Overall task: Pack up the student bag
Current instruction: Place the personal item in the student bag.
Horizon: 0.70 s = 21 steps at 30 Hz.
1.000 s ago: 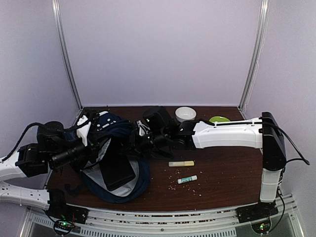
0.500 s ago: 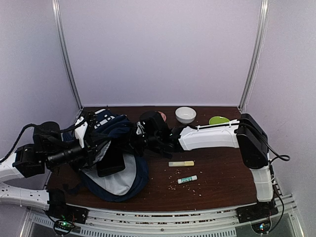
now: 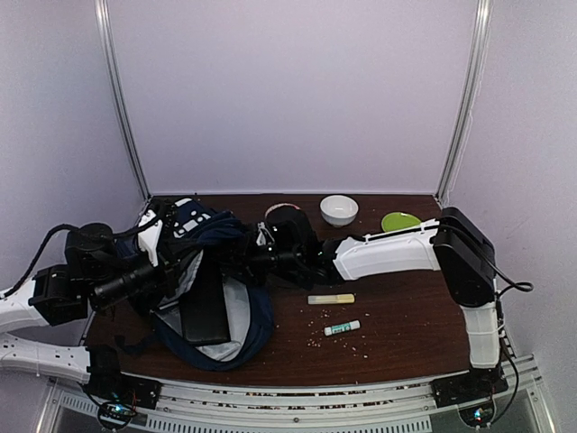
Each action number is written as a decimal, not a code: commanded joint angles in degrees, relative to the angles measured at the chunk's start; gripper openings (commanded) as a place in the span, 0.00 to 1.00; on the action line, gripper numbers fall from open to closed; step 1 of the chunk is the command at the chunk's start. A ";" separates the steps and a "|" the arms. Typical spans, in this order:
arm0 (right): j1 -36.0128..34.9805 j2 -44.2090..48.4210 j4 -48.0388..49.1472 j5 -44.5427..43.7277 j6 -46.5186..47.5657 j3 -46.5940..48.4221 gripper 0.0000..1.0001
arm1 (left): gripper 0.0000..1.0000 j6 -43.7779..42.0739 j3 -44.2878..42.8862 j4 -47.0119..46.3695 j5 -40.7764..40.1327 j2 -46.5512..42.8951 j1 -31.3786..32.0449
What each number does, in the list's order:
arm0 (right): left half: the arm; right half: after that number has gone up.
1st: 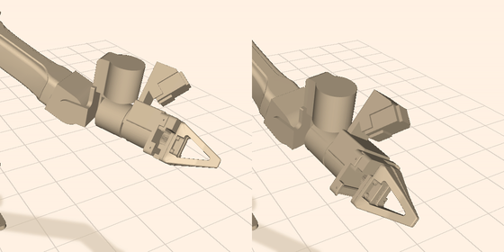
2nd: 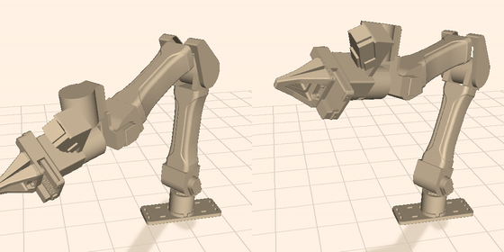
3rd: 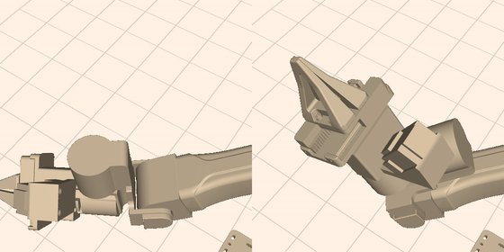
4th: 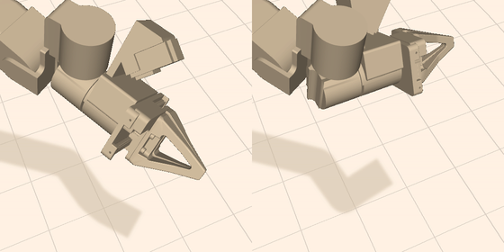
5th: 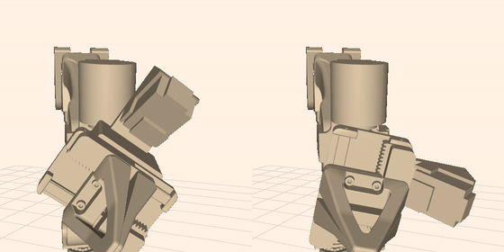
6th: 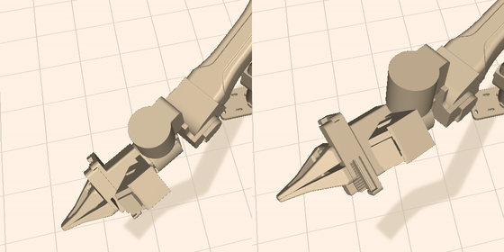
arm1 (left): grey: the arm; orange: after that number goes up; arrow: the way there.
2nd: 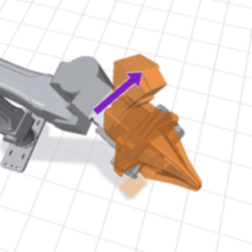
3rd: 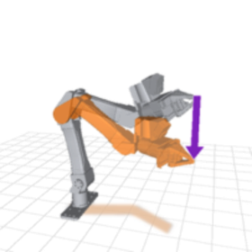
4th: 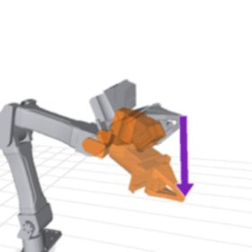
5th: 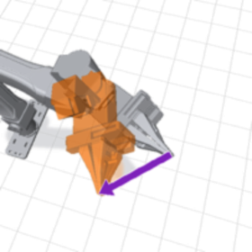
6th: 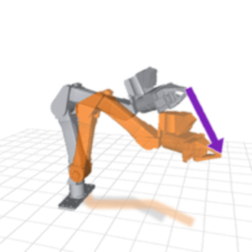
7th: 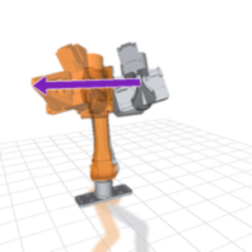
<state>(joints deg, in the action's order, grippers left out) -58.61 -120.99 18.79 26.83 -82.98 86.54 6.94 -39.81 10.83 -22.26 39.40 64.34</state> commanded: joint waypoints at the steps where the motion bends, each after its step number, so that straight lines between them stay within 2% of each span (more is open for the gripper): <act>1: 0.46 6.68 6.22 -0.37 0.11 -4.25 0.48 | 0.00 -0.48 -1.67 -11.26 -2.05 1.31 0.61; 6: -0.07 12.90 4.79 -0.98 2.49 -11.29 0.55 | 0.00 -0.86 -2.78 -11.92 -4.32 2.96 0.61; 11: -2.86 17.12 -2.41 -2.23 6.55 -14.21 0.58 | 0.00 -1.21 -3.15 -13.77 -6.81 4.76 0.60; 16: -6.71 15.27 -10.89 -4.92 9.86 -11.61 0.64 | 0.00 -1.21 -3.45 -16.09 -8.72 6.57 0.62; 21: -8.82 11.28 -23.96 -12.54 17.79 -5.95 0.81 | 0.00 -0.74 -3.94 -17.24 -8.02 7.83 0.62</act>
<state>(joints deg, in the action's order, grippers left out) -66.63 -106.65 6.61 21.26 -72.34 76.60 6.44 -40.21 3.46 -29.41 47.13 64.73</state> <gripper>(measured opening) 0.755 0.053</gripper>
